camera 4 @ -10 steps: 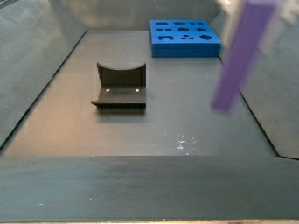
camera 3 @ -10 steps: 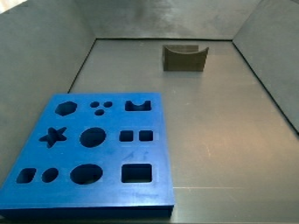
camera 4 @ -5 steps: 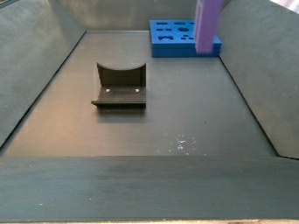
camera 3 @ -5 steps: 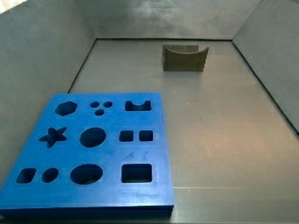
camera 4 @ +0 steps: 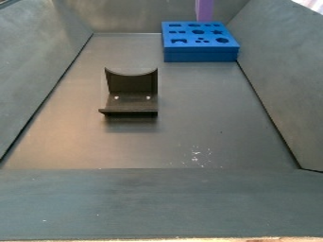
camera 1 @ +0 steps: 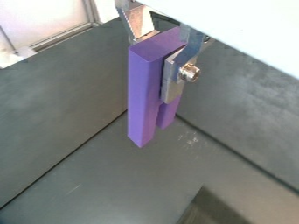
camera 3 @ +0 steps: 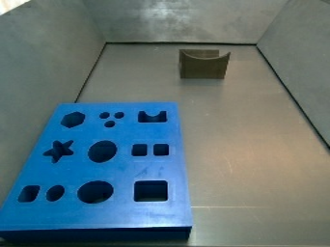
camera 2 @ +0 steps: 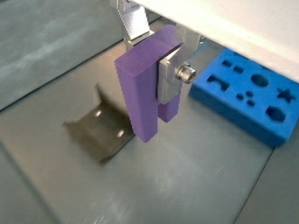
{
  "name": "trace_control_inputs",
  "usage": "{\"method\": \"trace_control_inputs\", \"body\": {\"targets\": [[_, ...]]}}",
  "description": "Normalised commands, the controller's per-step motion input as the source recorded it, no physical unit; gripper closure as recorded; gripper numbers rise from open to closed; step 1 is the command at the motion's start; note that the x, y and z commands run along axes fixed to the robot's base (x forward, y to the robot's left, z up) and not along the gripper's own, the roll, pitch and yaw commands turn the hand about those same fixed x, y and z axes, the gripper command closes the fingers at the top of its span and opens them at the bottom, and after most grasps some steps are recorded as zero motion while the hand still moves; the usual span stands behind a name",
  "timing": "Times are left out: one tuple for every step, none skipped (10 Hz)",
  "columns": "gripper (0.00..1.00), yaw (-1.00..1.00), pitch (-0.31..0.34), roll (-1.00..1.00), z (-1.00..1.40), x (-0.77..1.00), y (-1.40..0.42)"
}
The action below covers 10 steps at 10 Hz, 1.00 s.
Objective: Pick up the double-square object. Move to above the board. Insert the double-square object.
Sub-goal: Move to above the board.
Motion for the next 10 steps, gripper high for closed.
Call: {"method": "trace_control_inputs", "body": {"targets": [[1.0, 0.01, 0.003, -0.01, 0.16, 0.05, -1.0], [1.0, 0.01, 0.009, 0.0, 0.17, 0.05, -1.0], [1.0, 0.01, 0.014, -0.01, 0.17, 0.05, -1.0], [1.0, 0.0, 0.029, 0.0, 0.18, 0.06, -1.0], [1.0, 0.01, 0.04, -0.01, 0.18, 0.06, -1.0], [1.0, 0.01, 0.048, 0.0, 0.18, 0.06, -1.0], [1.0, 0.01, 0.052, -0.01, 0.19, 0.06, -1.0], [1.0, 0.01, 0.067, 0.0, 0.19, 0.07, -1.0], [1.0, 0.01, 0.096, 0.0, 0.2, 0.09, -1.0], [1.0, 0.01, 0.111, 0.01, 0.2, 0.11, -1.0]]}}
